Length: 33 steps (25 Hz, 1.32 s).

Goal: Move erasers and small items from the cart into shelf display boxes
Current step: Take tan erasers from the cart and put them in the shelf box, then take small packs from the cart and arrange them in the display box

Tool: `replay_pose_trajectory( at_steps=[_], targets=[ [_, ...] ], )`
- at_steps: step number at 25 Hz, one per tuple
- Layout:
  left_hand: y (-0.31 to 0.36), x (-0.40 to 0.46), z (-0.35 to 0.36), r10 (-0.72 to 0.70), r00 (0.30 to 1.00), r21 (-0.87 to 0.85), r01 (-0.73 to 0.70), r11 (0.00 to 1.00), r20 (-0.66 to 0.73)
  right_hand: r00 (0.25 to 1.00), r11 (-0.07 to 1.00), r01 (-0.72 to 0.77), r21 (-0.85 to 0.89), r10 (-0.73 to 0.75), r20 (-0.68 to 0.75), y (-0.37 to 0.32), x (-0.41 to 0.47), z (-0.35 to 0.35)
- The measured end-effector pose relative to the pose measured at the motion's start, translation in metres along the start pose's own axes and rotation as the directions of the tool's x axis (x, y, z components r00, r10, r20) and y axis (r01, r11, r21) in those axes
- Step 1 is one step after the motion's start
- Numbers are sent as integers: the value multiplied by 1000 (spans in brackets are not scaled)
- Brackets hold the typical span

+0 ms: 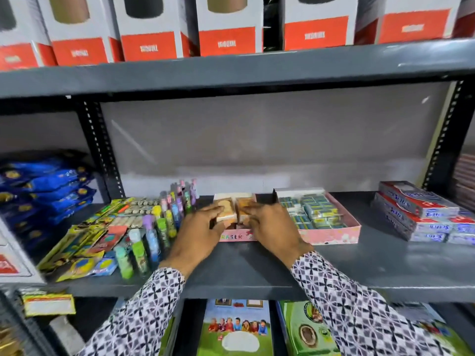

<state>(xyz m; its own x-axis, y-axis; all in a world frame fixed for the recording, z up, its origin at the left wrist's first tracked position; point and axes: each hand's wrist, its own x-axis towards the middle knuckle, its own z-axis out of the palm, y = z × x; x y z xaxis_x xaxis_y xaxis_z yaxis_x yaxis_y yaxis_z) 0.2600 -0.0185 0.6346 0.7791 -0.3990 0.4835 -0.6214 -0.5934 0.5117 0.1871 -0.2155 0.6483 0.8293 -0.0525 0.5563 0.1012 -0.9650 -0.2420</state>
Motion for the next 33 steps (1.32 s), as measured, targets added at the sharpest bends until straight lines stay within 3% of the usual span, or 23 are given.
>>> replay_pose_trajectory(
  at_steps=[7, 14, 18, 19, 22, 24, 27, 30, 33],
  targets=[
    [-3, 21, 7, -32, 999, 64, 32, 997, -15, 992, 991, -117, -57, 120, 48, -17, 13, 5],
    [17, 1, -8, -24, 1000, 40, 24, 999, 7, 990, 999, -38, -12, 39, 134, -20, -9, -10],
    [25, -108, -2, 122, 969, 202, -78, 976, -213, 997, 991, -57, 120, 63, -52, -10, -116, -23],
    [24, -142, 7, 165, 962, 238, -112, 965, -219, 991, 990, -54, 130, 69, -111, -5, -150, -23],
    [22, -241, 54, 207, 977, 295, -183, 938, -54, 986, 994, -28, 108, 45, -161, 8, -258, -7],
    [21, -282, 84, 182, 982, 279, -187, 942, 44, 997, 996, -27, 88, 33, -64, 13, -306, 11],
    [2, -332, 142, 68, 969, 209, -120, 971, 239, 952, 995, -102, -19, 103, 289, 35, -371, 61],
    [-33, -382, 209, -80, 904, 208, -11, 978, 420, 787, 974, -220, -59, 213, 579, 59, -432, 122],
    [-79, -440, 285, -177, 756, 246, 21, 969, 631, 607, 945, -296, -140, 299, 737, 81, -500, 189]
  ],
)
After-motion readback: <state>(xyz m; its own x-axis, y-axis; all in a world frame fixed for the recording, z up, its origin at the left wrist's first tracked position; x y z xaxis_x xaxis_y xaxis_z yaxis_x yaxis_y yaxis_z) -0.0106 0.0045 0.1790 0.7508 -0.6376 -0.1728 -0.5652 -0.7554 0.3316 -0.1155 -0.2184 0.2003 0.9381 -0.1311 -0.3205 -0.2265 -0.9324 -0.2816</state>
